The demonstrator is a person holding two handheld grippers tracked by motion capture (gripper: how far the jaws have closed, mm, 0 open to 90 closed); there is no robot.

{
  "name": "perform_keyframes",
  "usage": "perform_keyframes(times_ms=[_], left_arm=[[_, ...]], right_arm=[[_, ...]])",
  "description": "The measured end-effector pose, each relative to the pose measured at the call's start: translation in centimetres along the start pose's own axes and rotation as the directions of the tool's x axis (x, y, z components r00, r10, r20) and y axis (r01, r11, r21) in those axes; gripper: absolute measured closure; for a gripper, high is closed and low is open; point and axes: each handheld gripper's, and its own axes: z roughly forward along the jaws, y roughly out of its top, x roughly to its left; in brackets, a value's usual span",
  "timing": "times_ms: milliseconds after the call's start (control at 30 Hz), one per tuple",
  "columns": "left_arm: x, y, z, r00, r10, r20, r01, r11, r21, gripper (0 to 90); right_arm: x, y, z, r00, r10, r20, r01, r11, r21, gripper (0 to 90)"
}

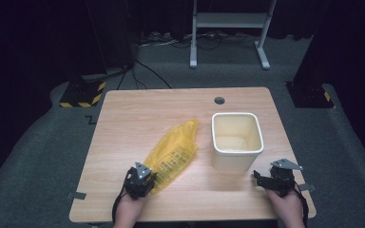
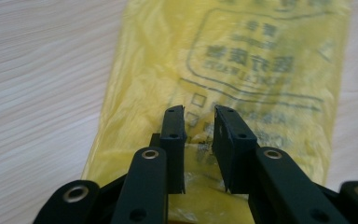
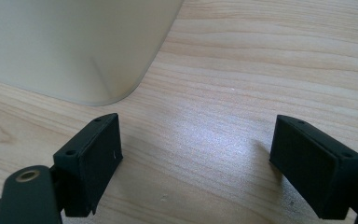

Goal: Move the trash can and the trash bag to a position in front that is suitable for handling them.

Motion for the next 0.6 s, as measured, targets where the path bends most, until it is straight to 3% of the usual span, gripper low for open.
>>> perform_keyframes(times_ms=[67,167,267,333,400,433,533,600], left_arm=[[-1.4,0.3,0.2,0.9993,0.021,0.03,-0.021,0.9998,-0.004,72.6],[-3.8,0.9,0.6,0.9936,0.062,0.095,-0.061,0.9981,-0.009,70.8],[-5.0,1.8,0.1,0.9877,0.082,0.133,-0.076,0.9959,-0.05,69.0],[-4.9,2.8,-0.4,0.984,0.099,0.148,-0.085,0.9915,-0.099,67.8],[-4.5,3.7,-0.6,0.9822,0.141,0.124,-0.122,0.9819,-0.145,67.9],[-3.9,4.4,-0.3,0.981,0.163,0.106,-0.147,0.9786,-0.144,67.9],[-2.8,5.3,1.2,0.9799,0.188,0.066,-0.18,0.9778,-0.107,68.0],[-2.5,5.2,2.7,0.9821,0.172,0.077,-0.167,0.9838,-0.066,68.1]], right_arm=[[0.0,0.0,0.0,1.0,0.0,0.0,0.0,1.0,0.0,16.0],[0.0,0.0,0.0,1.0,-0.001,-0.001,0.001,1.0,0.0,16.1],[0.0,0.0,0.0,1.0,0.0,-0.001,0.0,1.0,0.0,16.1],[0.0,0.0,0.0,1.0,0.0,-0.001,0.0,1.0,0.0,16.1],[0.0,0.0,0.0,1.0,0.0,-0.001,0.0,1.0,0.0,16.2],[0.0,0.0,0.0,1.0,0.0,-0.001,0.0,1.0,0.0,16.1],[0.0,0.0,0.0,1.0,0.0,-0.001,0.0,1.0,0.0,16.1],[0.0,0.0,0.0,1.0,0.0,-0.001,0.0,1.0,0.0,16.1]])
